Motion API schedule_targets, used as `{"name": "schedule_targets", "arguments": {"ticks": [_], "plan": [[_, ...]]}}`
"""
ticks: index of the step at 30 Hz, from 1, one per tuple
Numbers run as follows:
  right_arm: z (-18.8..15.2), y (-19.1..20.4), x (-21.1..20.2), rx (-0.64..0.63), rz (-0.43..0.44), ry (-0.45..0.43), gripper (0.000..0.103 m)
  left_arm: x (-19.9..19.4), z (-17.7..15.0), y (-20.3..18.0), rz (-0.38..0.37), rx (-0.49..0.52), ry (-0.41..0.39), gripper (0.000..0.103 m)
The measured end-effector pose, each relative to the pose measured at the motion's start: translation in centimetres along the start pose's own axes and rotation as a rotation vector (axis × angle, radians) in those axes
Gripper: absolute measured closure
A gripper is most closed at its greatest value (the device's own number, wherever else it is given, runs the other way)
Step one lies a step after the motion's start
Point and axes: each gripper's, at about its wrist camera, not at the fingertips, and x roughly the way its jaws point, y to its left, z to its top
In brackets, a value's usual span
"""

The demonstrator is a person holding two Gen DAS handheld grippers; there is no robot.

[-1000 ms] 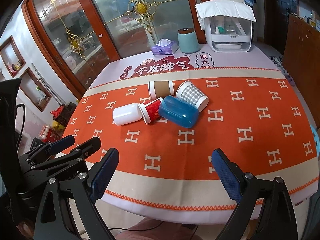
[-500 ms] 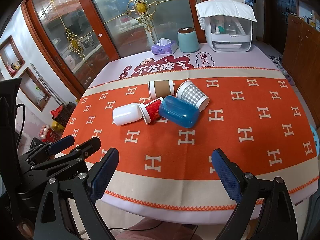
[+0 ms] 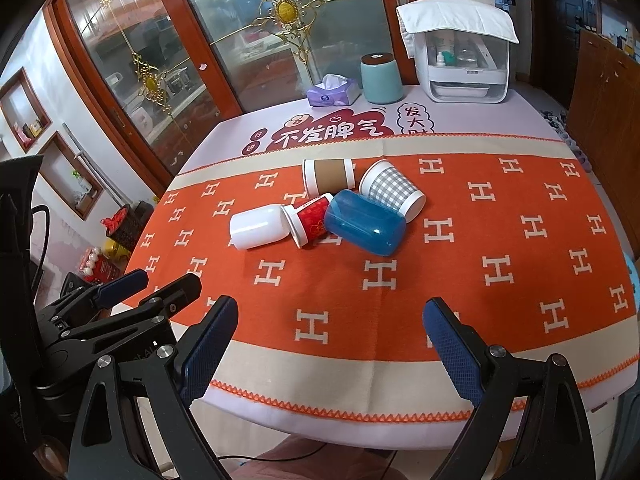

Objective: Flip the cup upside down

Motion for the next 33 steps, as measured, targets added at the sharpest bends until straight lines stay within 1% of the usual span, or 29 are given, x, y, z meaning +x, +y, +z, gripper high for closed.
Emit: {"name": "schedule_targets", "arguments": {"ticks": [5,7,12,17,23,27,29,33], "plan": [[0.0,0.3,0.2,-0.001,0.003,0.005,0.008,-0.1,0.4,0.3,0.008,0.008,0.0,0.039],[0.3,1.1,0.7,0.0,0.004,0.01,0.008,0.0,0.6,0.4,0.013,0.015,0.003,0.039],[0.9,1.4,1.5,0.006,0.016,0.017,0.008,0.2,1.4,0.4,0.023,0.038,0.012,0.039],[1.8,1.1,2.6,0.029,0.024,0.026,0.008,1.1,2.3,0.2,0.028,0.08,0.032,0.039],[3.7,0.8,4.5,0.069,0.016,0.034,0.008,2.6,4.3,0.5,0.033,0.146,0.046,0.039],[5.1,0.5,6.0,0.105,0.006,0.048,0.008,4.3,6.2,0.6,0.005,0.192,0.081,0.038],[5.7,0.3,6.9,0.12,-0.003,0.058,0.008,5.3,7.2,0.8,-0.02,0.212,0.109,0.037],[7.0,-0.5,9.3,0.173,-0.037,0.069,0.008,7.6,9.6,0.9,-0.091,0.295,0.163,0.037]]}}
